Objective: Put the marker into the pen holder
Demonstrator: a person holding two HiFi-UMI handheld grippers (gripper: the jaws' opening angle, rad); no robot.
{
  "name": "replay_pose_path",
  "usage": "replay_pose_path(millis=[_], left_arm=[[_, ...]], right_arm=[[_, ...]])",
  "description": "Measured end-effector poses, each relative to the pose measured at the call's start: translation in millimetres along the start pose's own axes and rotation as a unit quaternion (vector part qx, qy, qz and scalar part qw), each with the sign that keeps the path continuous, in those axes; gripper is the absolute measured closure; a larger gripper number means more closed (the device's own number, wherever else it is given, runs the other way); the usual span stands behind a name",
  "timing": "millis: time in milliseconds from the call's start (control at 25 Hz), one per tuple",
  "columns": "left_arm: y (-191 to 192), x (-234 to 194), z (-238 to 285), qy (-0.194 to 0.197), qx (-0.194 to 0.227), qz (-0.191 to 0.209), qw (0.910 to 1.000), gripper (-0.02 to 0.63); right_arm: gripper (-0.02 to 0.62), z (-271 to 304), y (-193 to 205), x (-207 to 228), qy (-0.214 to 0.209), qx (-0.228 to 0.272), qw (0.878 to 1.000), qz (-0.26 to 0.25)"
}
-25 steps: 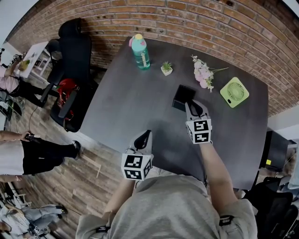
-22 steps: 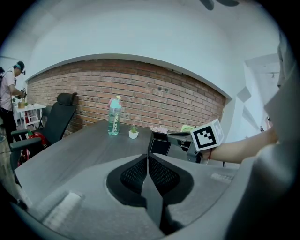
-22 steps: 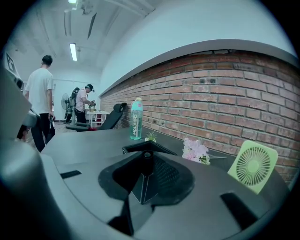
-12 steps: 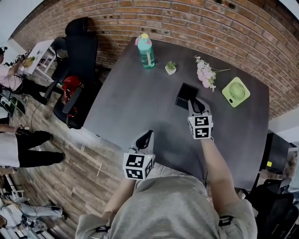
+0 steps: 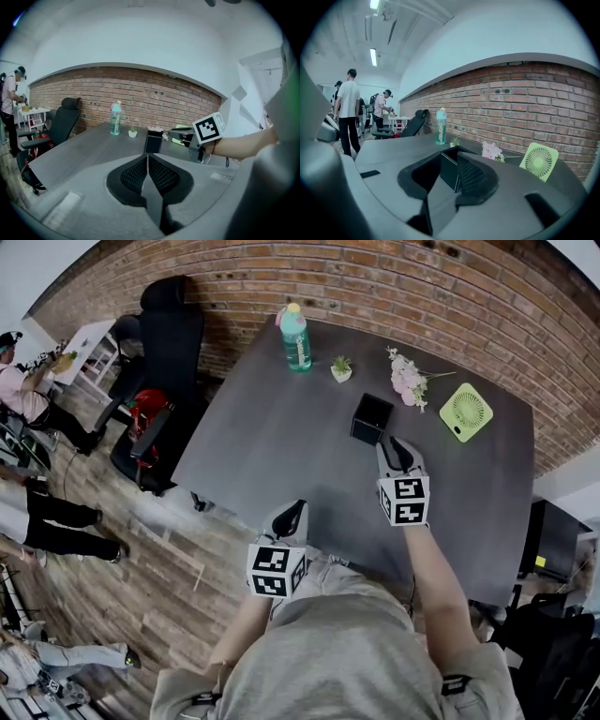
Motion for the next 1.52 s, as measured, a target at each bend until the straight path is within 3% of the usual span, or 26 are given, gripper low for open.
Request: replay_pose_path(millis=[560, 1120, 1520], left_arm=[[33.2, 48.6, -66.6, 0.007, 0.020, -0.002, 0.9998, 0.583], [73.4, 111.6, -140.4, 0.016, 0.032, -0.006, 0.9993, 0.583], [87.8, 141.8, -182.5, 0.018, 0.040, 0.000, 0.9990, 0.583]], right_arm=[[0.514, -141.9, -13.1, -48.9, -0.033, 0.057, 0.998, 0.015], [0.592, -283.1, -3.9, -94.8, -0.056, 0.094, 0.994, 0.023], [0.592, -349.0, 6.1, -118.7, -0.067, 0.108, 0.992, 0.022]])
Point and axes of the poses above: the fingertips, and each gripper's own axes: z forward along the fingers, x to its right, y out of its underside, the point moved 2 cm from there along -z, backward along the fingers, and after that the axes turned 3 degrees about y, right-handed, at the moved point
